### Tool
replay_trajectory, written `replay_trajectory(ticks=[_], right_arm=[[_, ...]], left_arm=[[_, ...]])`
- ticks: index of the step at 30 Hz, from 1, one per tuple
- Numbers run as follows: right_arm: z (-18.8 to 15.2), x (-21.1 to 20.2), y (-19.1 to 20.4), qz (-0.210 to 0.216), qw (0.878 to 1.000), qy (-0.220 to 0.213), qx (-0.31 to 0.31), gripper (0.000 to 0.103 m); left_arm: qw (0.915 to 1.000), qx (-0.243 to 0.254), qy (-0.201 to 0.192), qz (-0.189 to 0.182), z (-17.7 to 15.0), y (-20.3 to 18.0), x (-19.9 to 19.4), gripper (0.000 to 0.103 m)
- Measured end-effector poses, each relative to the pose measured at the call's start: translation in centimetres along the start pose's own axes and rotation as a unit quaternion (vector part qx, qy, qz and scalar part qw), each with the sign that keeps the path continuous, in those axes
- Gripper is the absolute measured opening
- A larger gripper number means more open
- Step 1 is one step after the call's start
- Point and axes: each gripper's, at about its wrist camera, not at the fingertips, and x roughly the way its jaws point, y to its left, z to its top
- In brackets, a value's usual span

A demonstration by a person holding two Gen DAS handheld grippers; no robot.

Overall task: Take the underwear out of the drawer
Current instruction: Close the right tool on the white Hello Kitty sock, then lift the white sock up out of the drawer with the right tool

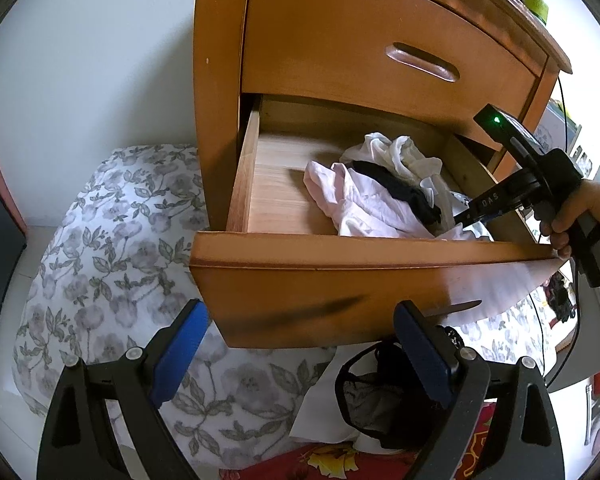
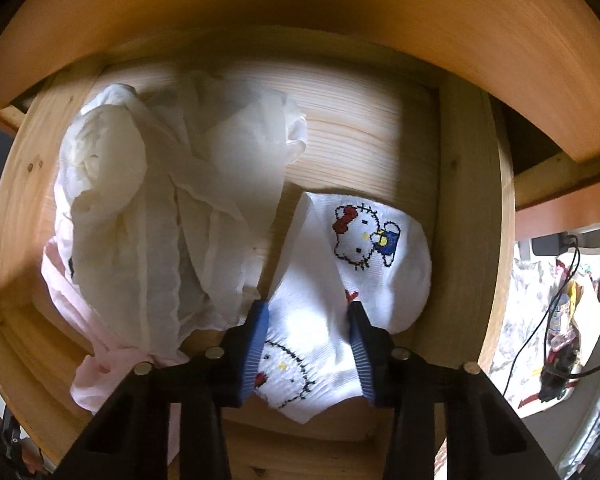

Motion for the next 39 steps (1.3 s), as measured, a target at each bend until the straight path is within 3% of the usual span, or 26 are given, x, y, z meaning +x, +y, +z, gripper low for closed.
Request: replay_trajectory(ticks=[11, 26, 39], right_arm=[[-2.2, -1.5, -0.2, -0.027, 0.999, -0.029, -0.009, 0.011], [-6.5, -8.2, 0.6, -0.008, 0.993, -0.117, -0.009, 0.010], [-10.9, -17.1, -0.5, 0.031, 0.967, -0.252, -0.010, 0.010]], left_arm=[[1.0000, -0.001, 0.006, 0.005, -0.1, -0.1, -0.3, 0.094], [0.9999, 0.001, -0.003, 0.011, 0.0, -0.6, -1.9, 0.094], [0.9997, 0.000, -0.018, 0.020, 0.1, -0.9, -3.9, 0.094]])
